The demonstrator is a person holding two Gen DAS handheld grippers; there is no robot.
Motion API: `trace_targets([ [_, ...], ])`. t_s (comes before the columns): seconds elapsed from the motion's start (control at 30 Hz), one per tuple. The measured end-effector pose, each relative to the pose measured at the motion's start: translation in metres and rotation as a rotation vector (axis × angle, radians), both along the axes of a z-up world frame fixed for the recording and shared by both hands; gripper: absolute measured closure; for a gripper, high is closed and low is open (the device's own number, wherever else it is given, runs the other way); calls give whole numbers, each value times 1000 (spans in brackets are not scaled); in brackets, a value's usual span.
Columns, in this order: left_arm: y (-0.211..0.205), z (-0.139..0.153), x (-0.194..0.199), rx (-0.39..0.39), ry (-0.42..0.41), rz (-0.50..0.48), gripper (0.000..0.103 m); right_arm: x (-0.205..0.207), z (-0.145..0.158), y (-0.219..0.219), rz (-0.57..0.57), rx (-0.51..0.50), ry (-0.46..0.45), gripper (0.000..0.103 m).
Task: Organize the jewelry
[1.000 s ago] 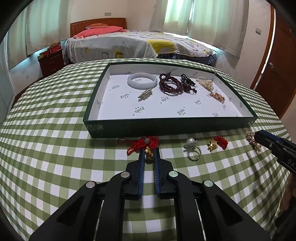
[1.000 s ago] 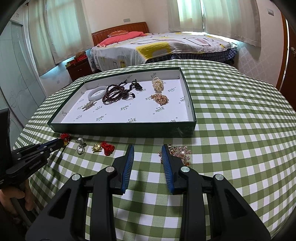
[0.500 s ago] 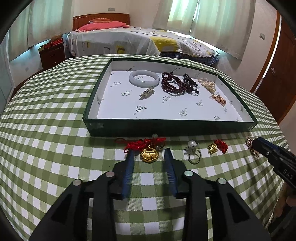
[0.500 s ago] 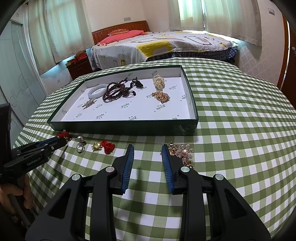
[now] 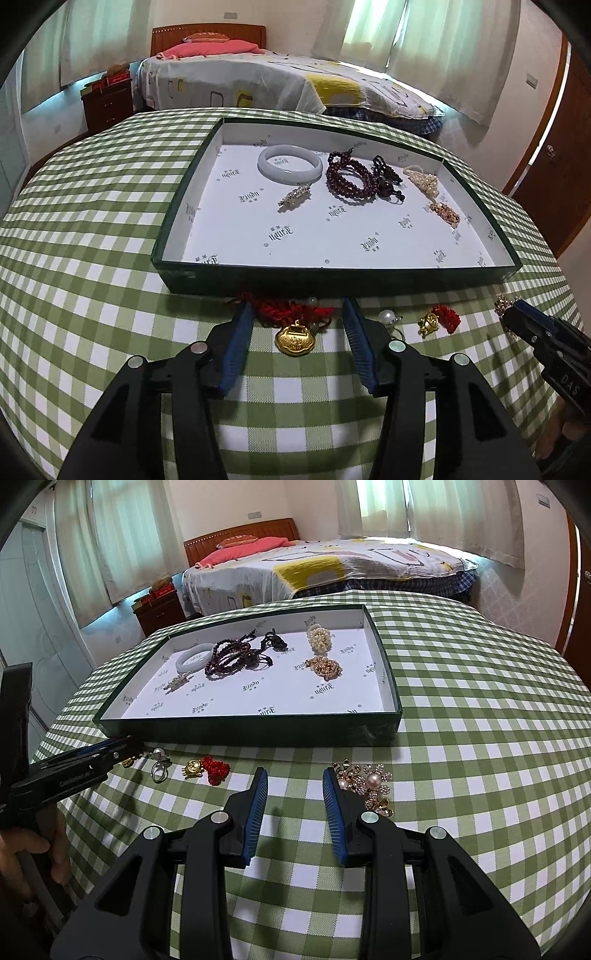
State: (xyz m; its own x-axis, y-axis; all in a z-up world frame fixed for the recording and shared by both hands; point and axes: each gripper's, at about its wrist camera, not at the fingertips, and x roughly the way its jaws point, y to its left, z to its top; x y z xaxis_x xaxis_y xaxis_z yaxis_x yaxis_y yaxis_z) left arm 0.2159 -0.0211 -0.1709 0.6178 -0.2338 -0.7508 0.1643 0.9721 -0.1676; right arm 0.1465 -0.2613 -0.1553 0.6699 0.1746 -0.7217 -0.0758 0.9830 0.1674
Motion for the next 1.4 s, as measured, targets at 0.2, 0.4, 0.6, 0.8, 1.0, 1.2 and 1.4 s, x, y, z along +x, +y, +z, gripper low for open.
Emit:
trace_targets([
  [0.2,6,-1,1,-17,3,6,80,1,-2,0,3,2,5,72],
  [0.4,2,4,-6,22,-20,-20,89,0,0,2,8,1,0,72],
  [0.6,6,5,-13,22,-18,-21,89,1,2,7,21,-1,-3,72],
  [0.8,17,6,-19,23,-16,-7,89,5,5,22,60,7,-3,72],
  [1.0,28,6,-21,23,-15,17,89,14,-1,44,121,10,18,72],
  [1.2,32,5,-21,25,-14,25,89,23,-6,51,135,1,37,73],
  [1.4,31,4,-21,29,-17,22,89,28,-12,54,144,-6,54,82],
])
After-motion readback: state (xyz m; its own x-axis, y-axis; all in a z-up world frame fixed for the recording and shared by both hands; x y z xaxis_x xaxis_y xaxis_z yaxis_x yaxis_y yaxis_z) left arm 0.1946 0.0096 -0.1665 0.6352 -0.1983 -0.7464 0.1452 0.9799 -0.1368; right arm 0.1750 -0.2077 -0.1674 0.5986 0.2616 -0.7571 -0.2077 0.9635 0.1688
